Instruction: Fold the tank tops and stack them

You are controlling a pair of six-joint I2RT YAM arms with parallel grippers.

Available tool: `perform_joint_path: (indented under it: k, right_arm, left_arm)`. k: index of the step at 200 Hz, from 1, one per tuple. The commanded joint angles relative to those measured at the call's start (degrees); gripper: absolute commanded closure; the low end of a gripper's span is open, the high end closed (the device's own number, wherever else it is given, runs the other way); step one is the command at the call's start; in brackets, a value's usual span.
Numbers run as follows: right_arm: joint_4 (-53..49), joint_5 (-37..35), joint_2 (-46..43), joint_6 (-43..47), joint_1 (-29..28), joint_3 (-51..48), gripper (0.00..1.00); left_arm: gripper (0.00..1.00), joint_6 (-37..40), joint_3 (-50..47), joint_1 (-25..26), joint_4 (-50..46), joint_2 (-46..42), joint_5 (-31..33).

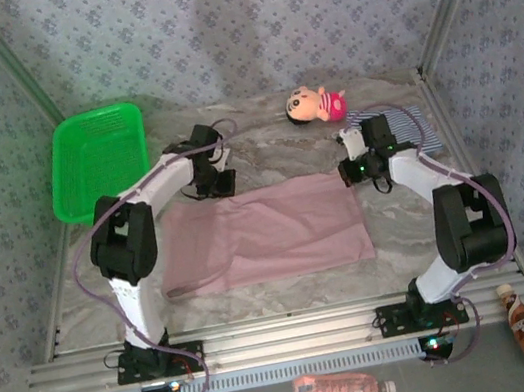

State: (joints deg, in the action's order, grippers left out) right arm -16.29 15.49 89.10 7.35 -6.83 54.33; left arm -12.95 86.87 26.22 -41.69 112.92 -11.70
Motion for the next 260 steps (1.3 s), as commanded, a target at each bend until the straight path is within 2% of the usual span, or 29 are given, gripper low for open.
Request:
perform_joint_path:
  k: [1, 96, 132, 174, 209, 238, 260]
  right_arm:
    - [-3.9, -1.7, -2.1, 4.1, 0.3, -2.3, 0.93]
    - [-7.0, -6.8, -6.2, 8.5, -0.5, -7.9, 0.92]
    - [-9.1, -9.2, -5.3, 9.2, -3.3, -8.4, 0.86]
    - [-16.8, -12.4, -5.6, 10.8, -4.0, -7.8, 0.78]
    - [-20.2, -16.0, -6.5, 10.3, -4.8, -7.3, 0.76]
    - [-19.1, -14.5, -9.7, 10.9, -4.8, -5.0, 0.73]
    - [-13.0, -9.0, -11.0, 9.1, -5.3, -3.2, 0.67]
  left_arm:
    - [0.93, -0.8, -2.6, 0.7, 1.0, -3.6, 1.4]
    - [0.91, -4.0, -13.0, 3.6, 2.4, -8.4, 2.0]
    - [0.87, -4.2, -14.7, 4.4, 2.5, -8.0, 2.2]
    - [0.80, -4.6, -16.8, 5.4, 1.6, -8.5, 1.6]
    - [0.76, -4.6, -17.4, 5.5, 0.1, -8.9, 0.8]
    - [0.68, -4.1, -13.8, 5.1, -4.1, -10.1, 2.6]
    - [0.63, -3.7, -9.5, 3.7, -7.5, -9.8, 3.5]
